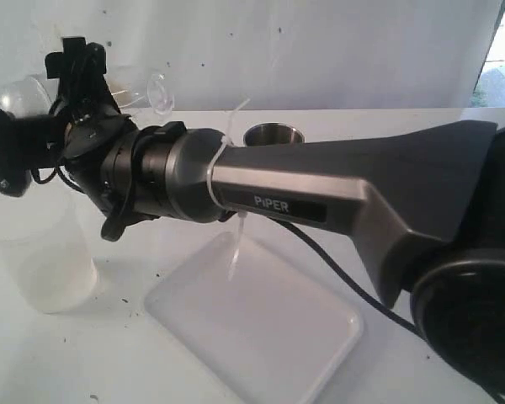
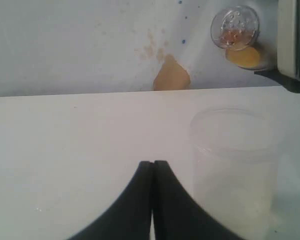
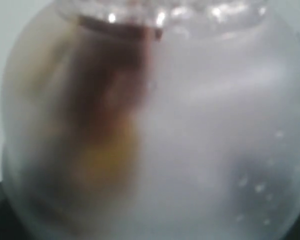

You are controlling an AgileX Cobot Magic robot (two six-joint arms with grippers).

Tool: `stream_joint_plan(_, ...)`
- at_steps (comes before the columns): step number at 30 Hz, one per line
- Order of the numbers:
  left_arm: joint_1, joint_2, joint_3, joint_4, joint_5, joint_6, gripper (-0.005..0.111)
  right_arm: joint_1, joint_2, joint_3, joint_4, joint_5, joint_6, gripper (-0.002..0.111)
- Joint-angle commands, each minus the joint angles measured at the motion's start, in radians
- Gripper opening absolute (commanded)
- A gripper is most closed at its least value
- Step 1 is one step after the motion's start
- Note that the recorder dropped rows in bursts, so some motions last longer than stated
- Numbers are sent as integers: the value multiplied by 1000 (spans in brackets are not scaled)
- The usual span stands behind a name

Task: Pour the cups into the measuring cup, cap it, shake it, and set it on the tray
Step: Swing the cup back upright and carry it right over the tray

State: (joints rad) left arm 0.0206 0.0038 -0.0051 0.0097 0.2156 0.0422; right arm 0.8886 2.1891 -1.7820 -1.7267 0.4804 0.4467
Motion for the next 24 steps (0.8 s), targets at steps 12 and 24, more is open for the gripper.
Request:
stream_joint_plan(12,1,-4,5,-1,-12,-7,0,27,-16,-13,-18,154,263,0)
stream_joint_plan(24,1,-4,5,-1,-12,-7,0,-3,-144,-7,319,-272,793,0)
